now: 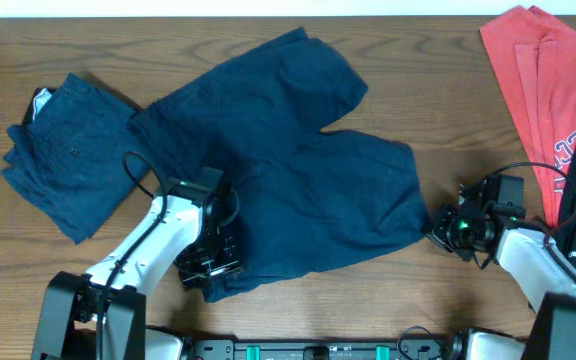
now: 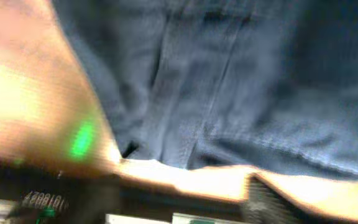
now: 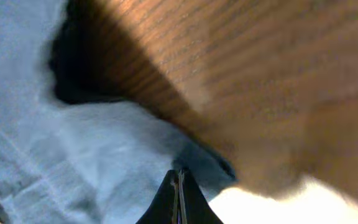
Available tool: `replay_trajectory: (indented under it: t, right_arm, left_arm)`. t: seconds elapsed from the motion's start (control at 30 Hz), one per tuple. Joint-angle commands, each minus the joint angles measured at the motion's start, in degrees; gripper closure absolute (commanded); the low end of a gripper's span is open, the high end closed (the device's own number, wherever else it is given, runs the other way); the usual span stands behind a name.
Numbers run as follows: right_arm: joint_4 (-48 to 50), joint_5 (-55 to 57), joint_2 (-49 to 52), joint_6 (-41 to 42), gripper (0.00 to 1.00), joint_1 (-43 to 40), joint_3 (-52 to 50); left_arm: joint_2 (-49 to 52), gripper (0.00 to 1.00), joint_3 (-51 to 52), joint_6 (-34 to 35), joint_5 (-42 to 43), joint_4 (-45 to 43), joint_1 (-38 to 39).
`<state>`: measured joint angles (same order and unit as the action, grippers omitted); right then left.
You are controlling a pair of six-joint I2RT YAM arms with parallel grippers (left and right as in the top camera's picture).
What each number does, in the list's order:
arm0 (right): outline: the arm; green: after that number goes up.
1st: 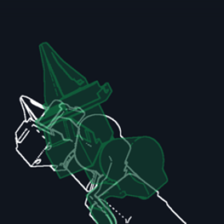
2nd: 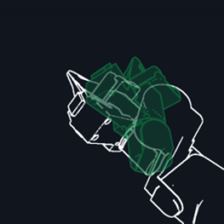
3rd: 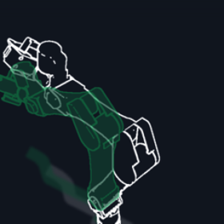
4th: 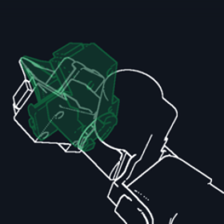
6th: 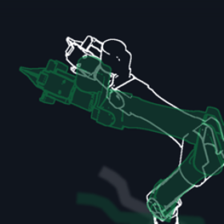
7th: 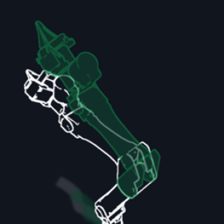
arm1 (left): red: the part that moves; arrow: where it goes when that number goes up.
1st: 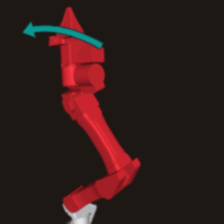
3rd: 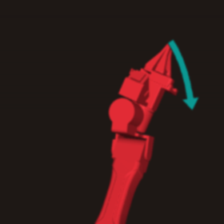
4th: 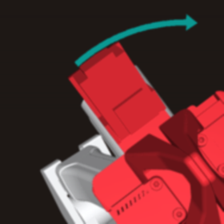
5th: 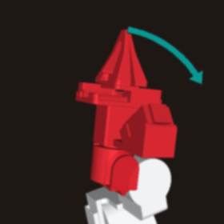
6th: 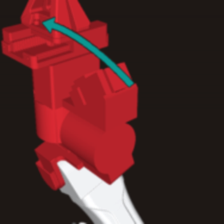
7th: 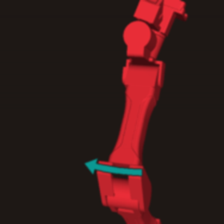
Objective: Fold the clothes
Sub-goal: 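Grasp the right leg hem of the shorts with the right gripper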
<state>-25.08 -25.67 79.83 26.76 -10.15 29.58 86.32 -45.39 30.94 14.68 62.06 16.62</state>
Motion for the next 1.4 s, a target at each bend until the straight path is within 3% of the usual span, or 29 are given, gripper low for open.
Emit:
replay_trajectory:
  t: [0.0,0.13,0.23,0.47,0.67,0.9,0.97,1.07,1.1,1.27,1.37]
  right_arm:
    - [-2.0,0.3,-3.9,0.9,0.89,0.0,-0.2]
    - [-7.6,0.4,-9.1,0.9,0.63,0.0,-0.2]
    - [-12.0,3.3,-12.4,4.1,0.51,0.0,-0.2]
    - [-13.5,3.9,-13.9,6.0,0.5,0.1,-0.3]
    - [-13.5,4.0,-13.9,6.0,0.51,0.1,-0.3]
    - [-14.2,4.3,-13.9,7.0,0.51,0.1,-0.3]
    - [-14.6,4.5,-13.9,7.8,0.51,0.1,-0.3]
    - [-15.3,4.6,-13.9,8.7,0.51,0.1,-0.4]
    - [-15.7,5.0,-13.9,9.3,0.51,0.1,-0.5]
    - [-16.2,9.9,-13.9,11.8,0.51,0.1,-1.4]
    - [-14.3,9.5,-13.9,12.5,0.51,0.1,-2.9]
  left_arm:
    - [-0.3,0.17,-1.6,2.5,-0.1,2.5,0.1]
    - [-2.7,0.17,-1.3,6.1,2.8,3.6,0.1]
    - [-5.8,0.16,0.4,10.4,4.2,1.4,0.2]
    - [-10.7,0.17,7.4,25.4,4.8,-4.3,0.2]
    - [-10.8,0.17,15.9,35.5,10.9,-13.5,0.2]
    - [-10.8,0.18,20.7,38.8,10.2,-25.7,0.2]
    - [-10.8,0.32,20.7,38.9,8.9,-28.0,0.2]
    - [-10.8,0.7,20.7,38.8,8.7,-29.2,0.2]
    - [-10.8,0.78,20.7,38.8,8.7,-29.2,0.2]
    - [-10.9,0.94,20.7,36.0,10.5,-29.0,0.2]
    - [-10.9,0.94,20.7,32.3,13.7,-28.9,0.2]
